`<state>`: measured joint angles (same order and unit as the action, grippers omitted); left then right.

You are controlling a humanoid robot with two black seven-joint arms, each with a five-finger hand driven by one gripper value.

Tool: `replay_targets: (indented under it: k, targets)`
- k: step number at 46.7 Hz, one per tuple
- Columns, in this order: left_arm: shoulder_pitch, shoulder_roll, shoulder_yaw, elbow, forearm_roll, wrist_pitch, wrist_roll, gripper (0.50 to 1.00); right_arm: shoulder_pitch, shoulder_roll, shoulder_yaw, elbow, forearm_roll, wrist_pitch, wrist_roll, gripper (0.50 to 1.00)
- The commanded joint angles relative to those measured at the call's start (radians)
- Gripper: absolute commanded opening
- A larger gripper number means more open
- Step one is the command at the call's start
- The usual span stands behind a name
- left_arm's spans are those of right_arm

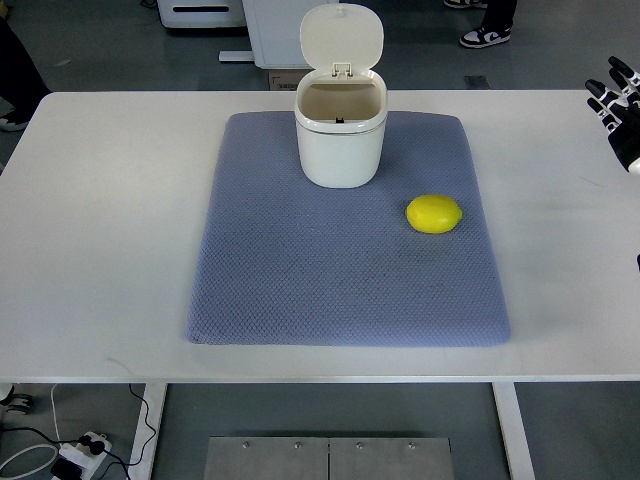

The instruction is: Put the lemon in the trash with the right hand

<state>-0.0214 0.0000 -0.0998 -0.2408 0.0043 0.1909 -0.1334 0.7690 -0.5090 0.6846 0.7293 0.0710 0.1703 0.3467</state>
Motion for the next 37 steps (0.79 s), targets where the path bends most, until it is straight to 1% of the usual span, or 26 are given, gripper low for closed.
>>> replay_targets:
  k: [1,5,8,15,17,28,37]
  targets:
    - [0.000,0.000,0.000,0.000,0.000,0.001,0.000,1.000,0.000,0.000,-0.002,-0.005,0.000,0.000,-0.002,1.000]
    - [0.000,0.000,0.000,0.000,0.000,0.001,0.000,1.000,0.004,0.000,0.001,-0.007,0.000,0.000,0.000,1.000]
    - [0.000,0.000,0.000,0.000,0.000,-0.001,0.000,1.000,0.007,0.001,0.001,-0.010,0.000,-0.015,0.000,1.000]
    - [0.000,0.000,0.000,0.000,0.000,0.001,0.000,1.000,0.004,0.009,0.001,-0.022,0.001,-0.123,0.003,1.000]
    - [0.000,0.000,0.000,0.000,0.000,-0.001,0.000,1.000,0.004,0.009,0.001,-0.022,0.001,-0.138,0.005,1.000]
    - [0.000,0.000,0.000,-0.002,0.000,0.001,0.000,1.000,0.003,0.010,0.010,-0.030,0.000,-0.147,0.011,1.000]
    - [0.000,0.000,0.000,0.000,0.000,-0.001,0.000,1.000,0.001,0.014,0.009,-0.022,0.001,-0.137,0.012,1.000]
